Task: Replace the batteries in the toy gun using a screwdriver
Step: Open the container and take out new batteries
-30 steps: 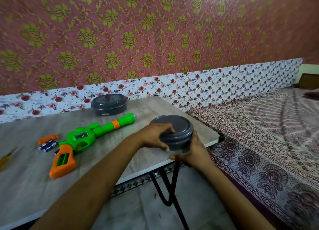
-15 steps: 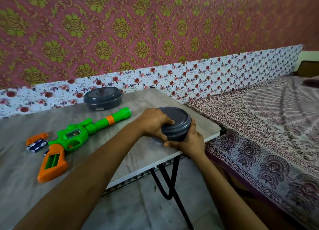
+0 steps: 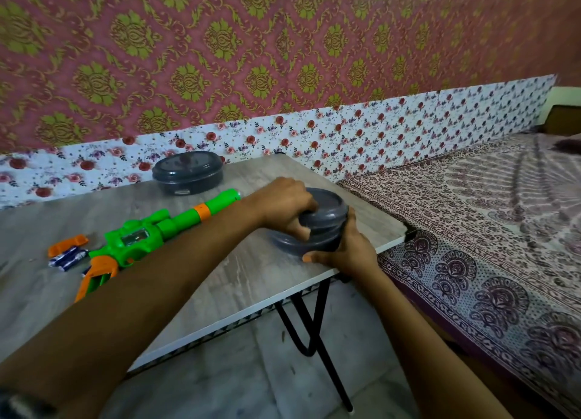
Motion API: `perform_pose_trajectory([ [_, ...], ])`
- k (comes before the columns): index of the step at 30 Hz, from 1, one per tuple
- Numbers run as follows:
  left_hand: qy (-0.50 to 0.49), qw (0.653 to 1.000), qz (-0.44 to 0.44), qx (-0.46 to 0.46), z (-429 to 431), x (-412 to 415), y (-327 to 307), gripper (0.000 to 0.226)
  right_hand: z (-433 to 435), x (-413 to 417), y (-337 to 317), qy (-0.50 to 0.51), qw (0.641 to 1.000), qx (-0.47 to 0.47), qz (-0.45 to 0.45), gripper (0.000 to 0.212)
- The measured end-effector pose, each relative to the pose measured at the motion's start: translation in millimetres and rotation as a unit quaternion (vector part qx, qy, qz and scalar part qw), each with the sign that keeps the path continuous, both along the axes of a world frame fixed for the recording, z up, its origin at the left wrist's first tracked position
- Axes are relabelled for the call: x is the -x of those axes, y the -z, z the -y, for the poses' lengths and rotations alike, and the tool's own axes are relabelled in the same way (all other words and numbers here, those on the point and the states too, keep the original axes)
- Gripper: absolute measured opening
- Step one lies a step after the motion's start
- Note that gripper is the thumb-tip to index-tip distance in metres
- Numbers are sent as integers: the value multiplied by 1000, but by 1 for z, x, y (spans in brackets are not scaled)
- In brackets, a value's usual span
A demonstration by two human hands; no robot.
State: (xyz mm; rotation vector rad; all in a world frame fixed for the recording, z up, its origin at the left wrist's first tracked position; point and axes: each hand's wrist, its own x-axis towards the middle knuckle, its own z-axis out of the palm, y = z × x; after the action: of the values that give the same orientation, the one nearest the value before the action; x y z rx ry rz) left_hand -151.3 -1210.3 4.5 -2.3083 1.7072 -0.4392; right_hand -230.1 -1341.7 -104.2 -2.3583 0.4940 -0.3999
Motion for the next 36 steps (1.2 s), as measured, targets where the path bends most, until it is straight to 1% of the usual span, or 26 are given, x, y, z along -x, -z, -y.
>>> perform_pose_trajectory([
  [2,-22,996,-71,54,-5,-7,-18,22,1,0,-2,-5,1000,-5,-25,140],
  [3,-34,989,-111,90,-9,-13,-26,24,2,-1,-3,-2,1000,-6,-29,140],
  [6,-65,954,-200,215,-21,-32,-36,32,3,-3,-2,-2,999,-15,-32,140],
  [7,-83,937,-219,260,-24,-39,-33,30,4,-4,-3,-14,999,-34,-31,140],
  [8,-104,918,-235,302,-26,-47,-29,27,5,-4,-4,-30,997,-72,-21,141],
  [10,-141,872,-274,380,-29,-65,-16,23,9,-5,-7,-46,983,-175,22,143],
  [11,-154,836,-308,426,-31,-73,-10,23,10,-5,-9,-47,976,-210,46,140],
  [12,-165,788,-348,479,-30,-81,-5,25,12,-8,-10,-46,972,-223,64,132],
  [13,-173,730,-391,533,-29,-89,-2,27,13,-10,-11,-41,971,-222,79,121],
  [15,-195,611,-464,611,-23,-103,2,30,11,-17,-11,-22,971,-212,103,109],
  [16,-210,560,-491,634,-20,-112,4,29,10,-21,-10,-12,975,-194,107,105],
  [17,-222,516,-510,651,-15,-122,8,27,9,-24,-8,-6,980,-163,110,98],
  [18,-234,483,-520,664,-12,-130,13,26,9,-27,-7,1,986,-129,109,89],
  [19,-246,458,-525,674,-8,-136,19,29,10,-29,-5,8,989,-102,110,80],
  [20,-255,439,-530,679,-3,-142,26,37,11,-32,-2,16,989,-88,114,74],
  [22,-263,407,-547,683,6,-152,41,54,13,-34,0,28,989,-67,126,68],
  [23,-262,398,-555,682,11,-156,48,58,12,-34,0,33,990,-57,129,67],
  [24,-260,398,-562,677,15,-159,53,59,11,-34,1,38,990,-49,131,67],
  [28,-273,434,-566,646,29,-172,68,62,11,-38,3,53,989,-25,136,76],
  [29,-285,450,-557,638,30,-173,70,62,12,-39,3,56,989,-23,134,77],
  [30,-305,472,-543,624,30,-174,71,60,13,-40,4,60,989,-23,131,77],
  [34,-399,597,-458,524,31,-178,75,33,14,-40,6,64,990,-22,127,77],
  [35,-416,628,-436,493,31,-175,75,30,14,-40,6,64,990,-23,127,77],
  [36,-426,650,-421,467,32,-170,74,30,13,-39,5,64,990,-24,127,77],
])
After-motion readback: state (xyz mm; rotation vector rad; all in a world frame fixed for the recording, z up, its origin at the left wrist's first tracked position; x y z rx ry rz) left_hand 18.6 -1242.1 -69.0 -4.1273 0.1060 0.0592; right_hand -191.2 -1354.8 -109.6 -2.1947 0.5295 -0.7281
